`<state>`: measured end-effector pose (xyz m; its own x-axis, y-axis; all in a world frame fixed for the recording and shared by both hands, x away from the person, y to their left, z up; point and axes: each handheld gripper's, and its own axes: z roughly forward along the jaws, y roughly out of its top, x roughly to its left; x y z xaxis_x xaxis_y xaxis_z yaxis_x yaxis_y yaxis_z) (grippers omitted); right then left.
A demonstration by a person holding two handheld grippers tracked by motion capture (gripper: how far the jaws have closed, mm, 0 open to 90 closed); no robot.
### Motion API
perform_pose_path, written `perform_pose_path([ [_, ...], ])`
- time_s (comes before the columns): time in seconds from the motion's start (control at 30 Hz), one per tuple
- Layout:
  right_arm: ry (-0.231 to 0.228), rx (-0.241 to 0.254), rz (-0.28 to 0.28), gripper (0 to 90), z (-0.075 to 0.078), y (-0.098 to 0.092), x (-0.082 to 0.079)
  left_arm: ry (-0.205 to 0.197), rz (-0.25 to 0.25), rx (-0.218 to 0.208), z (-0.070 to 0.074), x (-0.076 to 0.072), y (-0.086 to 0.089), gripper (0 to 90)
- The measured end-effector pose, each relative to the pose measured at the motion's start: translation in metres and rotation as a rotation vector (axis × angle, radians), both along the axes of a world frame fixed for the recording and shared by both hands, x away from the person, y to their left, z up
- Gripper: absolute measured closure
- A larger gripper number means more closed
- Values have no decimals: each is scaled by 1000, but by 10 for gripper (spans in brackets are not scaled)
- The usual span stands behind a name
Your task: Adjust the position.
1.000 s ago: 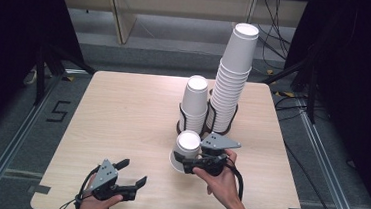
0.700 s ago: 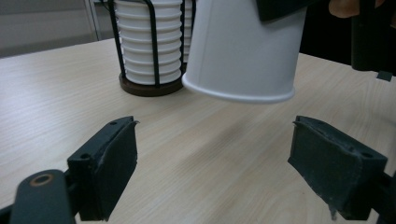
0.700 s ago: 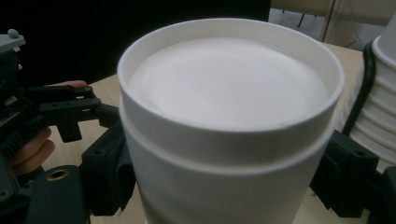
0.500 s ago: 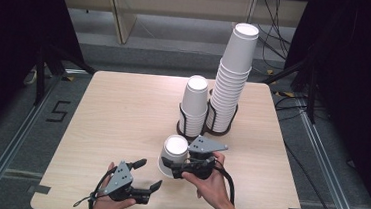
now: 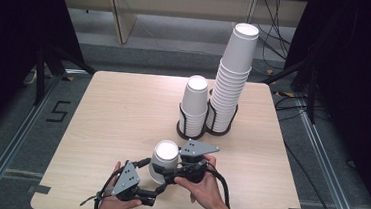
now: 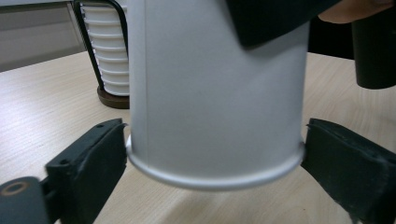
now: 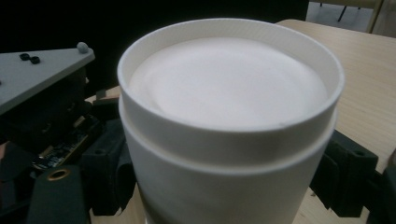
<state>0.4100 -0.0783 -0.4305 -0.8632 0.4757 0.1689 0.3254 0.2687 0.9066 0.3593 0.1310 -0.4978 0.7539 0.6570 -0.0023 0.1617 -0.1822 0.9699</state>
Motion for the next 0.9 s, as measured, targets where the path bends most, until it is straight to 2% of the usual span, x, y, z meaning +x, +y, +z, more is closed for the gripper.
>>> perform_pose_path([
  [0.07, 18, 25, 23, 205, -1, 2, 0, 3, 3, 9, 0, 0, 0, 41],
  [0.13, 14, 24, 28, 205, -2, 4, -1, -6, 1, -7, -1, 1, -2, 29],
  [0.17, 29, 24, 24, 205, -1, 5, -3, -6, 1, -7, -1, 1, -2, 23],
  [0.43, 34, 30, 41, 205, -3, 8, -5, -20, 5, -8, -1, 1, -3, 7],
  [0.6, 48, 41, 47, 204, -3, 9, -5, -19, 6, 12, 1, -1, -2, 15],
  [0.73, 51, 39, 50, 198, -4, 9, -4, 0, 1, 26, 2, -1, -2, 31],
  [0.83, 63, 38, 56, 192, -5, 9, -3, -6, -4, 31, 2, -1, -2, 41],
  [0.87, 66, 34, 55, 185, -5, 8, -3, -1, -6, 60, 4, -2, -1, 51],
  [0.9, 52, 27, 59, 183, -5, 8, -3, -1, -6, 60, 4, -2, -1, 54],
])
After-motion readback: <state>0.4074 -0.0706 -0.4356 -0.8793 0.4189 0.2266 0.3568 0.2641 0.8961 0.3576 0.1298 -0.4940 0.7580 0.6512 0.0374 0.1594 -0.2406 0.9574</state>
